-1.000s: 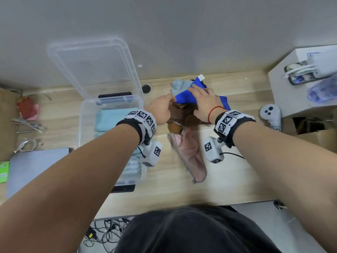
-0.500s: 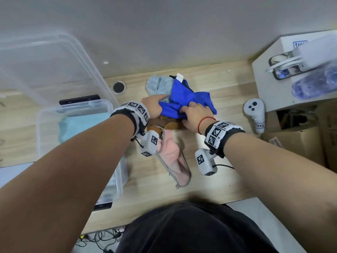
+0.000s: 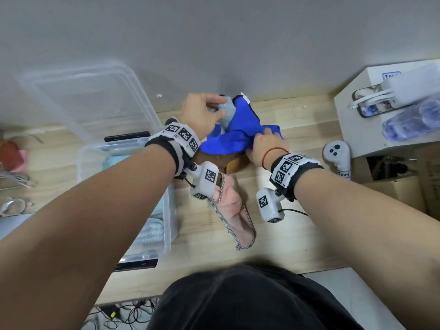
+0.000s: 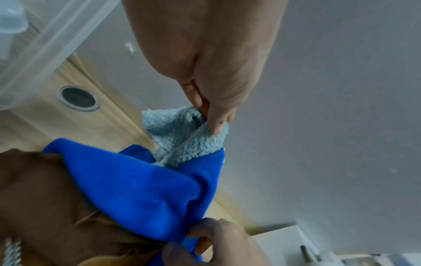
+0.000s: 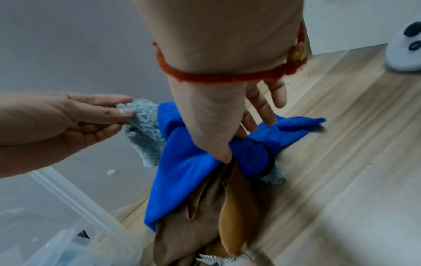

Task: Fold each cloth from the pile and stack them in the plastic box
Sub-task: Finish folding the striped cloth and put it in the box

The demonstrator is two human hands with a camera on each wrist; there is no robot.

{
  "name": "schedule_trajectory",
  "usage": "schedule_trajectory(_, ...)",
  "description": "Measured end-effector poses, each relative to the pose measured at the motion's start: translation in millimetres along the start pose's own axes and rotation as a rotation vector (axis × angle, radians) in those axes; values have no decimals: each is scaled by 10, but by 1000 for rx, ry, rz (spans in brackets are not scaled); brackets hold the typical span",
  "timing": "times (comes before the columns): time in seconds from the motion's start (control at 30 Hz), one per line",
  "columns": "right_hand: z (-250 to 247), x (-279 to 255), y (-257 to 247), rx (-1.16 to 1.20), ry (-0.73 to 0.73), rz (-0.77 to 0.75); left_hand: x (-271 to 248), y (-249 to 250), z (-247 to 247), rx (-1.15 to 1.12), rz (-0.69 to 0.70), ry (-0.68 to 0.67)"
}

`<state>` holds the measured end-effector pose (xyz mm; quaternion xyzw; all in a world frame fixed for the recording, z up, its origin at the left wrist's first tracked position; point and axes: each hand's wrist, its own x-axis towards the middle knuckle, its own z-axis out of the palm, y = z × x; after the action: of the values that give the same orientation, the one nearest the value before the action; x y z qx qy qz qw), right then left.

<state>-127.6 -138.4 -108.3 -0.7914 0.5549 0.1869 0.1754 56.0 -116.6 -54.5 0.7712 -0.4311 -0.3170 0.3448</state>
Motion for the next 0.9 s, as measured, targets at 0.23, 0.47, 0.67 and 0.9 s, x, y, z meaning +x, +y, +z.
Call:
schedule_trajectory(0.23,-492,-160,-60,344,402,-68,-142,660,-436,-176,180,126)
schedule_trajectory(0.47,-847,-301,-196,238,299,-119,-427,931,-720,-180,227,249)
schedule_trajectory(0.67,-912,-521,-179,459,246,-247,-763,1180,-906,-237,267,253)
schedule_trajectory(0.9,-1212,-1089,-397,471,251,-591,-1301,1514,-984,-79,278,-49)
